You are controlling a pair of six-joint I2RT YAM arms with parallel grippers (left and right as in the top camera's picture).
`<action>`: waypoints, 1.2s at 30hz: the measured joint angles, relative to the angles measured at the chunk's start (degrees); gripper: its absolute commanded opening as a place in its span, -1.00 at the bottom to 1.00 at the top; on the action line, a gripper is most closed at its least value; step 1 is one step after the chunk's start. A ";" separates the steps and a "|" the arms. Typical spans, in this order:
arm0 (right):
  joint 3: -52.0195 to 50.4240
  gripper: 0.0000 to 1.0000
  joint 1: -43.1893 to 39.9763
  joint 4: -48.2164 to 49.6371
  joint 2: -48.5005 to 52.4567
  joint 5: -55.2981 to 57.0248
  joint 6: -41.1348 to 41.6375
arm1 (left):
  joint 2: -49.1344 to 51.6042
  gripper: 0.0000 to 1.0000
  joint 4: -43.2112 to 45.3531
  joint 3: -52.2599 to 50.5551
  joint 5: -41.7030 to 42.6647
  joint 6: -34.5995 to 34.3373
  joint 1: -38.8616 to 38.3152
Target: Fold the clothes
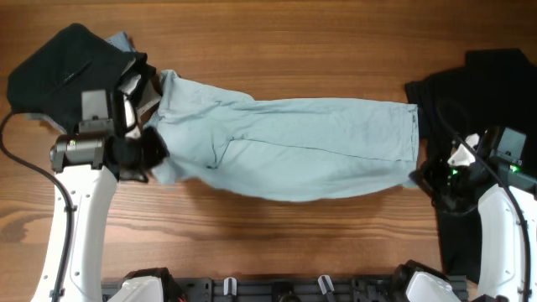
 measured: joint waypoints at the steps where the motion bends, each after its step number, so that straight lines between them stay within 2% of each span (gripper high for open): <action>1: 0.09 -0.91 0.00 1.99 0.76 -0.02 0.48 | 0.02 -0.92 2.95 0.02 0.15 -0.11 0.00; 7: 0.24 -0.91 0.00 9.79 6.56 -0.02 3.52 | 0.59 -0.92 17.00 0.07 2.19 -0.37 -0.11; 15: 0.26 -0.91 0.00 19.21 14.58 -1.14 5.46 | 5.49 -0.92 27.89 0.11 3.02 -0.37 -4.33; 16: 0.26 -0.54 0.00 19.96 14.86 -1.29 5.51 | 6.97 -0.92 28.96 0.11 2.82 -0.37 -5.01; 17: 0.26 0.30 0.00 20.63 14.95 -1.31 5.64 | 8.26 -0.92 29.44 0.11 2.58 -0.37 -5.44; 18: 0.26 0.72 0.00 21.20 14.99 -1.40 5.86 | 9.84 -0.72 30.05 0.11 2.14 -0.37 -5.86; 19: 0.26 0.86 0.00 21.86 14.99 -1.49 6.10 | 11.04 -0.36 30.84 0.11 1.84 -0.37 -6.10; 20: 0.26 0.89 0.00 22.93 14.99 -1.51 6.08 | 12.26 0.06 31.85 0.11 1.57 -0.28 -6.19; 22: 0.26 0.88 0.00 24.09 14.99 -1.53 5.79 | 15.08 0.67 34.80 0.11 0.79 -0.33 -6.16; 23: 0.26 0.88 0.00 24.24 14.99 -1.53 5.40 | 15.91 0.81 35.65 0.11 0.63 -0.37 -6.16; 25: 0.31 0.87 0.00 23.41 14.99 -1.53 4.48 | 17.46 0.88 36.70 0.11 0.22 -0.39 -6.14; 28: 0.35 0.88 0.00 19.47 14.99 -1.53 3.10 | 17.77 0.86 35.34 0.11 -0.13 -0.55 -6.14; 31: 0.39 0.88 0.00 13.68 14.99 -0.81 1.68 | 17.75 0.60 30.91 0.13 -0.17 0.15 -6.12; 32: 0.39 0.88 0.00 12.13 14.99 -0.11 1.49 | 17.75 0.42 29.33 0.13 -0.13 0.24 -6.12; 34: 0.39 0.87 0.00 10.38 14.99 1.03 0.72 | 17.75 -0.26 25.68 0.22 -0.17 1.03 -6.12; 36: 0.37 0.86 0.00 9.62 14.99 2.03 -0.61 | 17.84 -0.48 21.73 0.22 -0.09 2.75 -6.21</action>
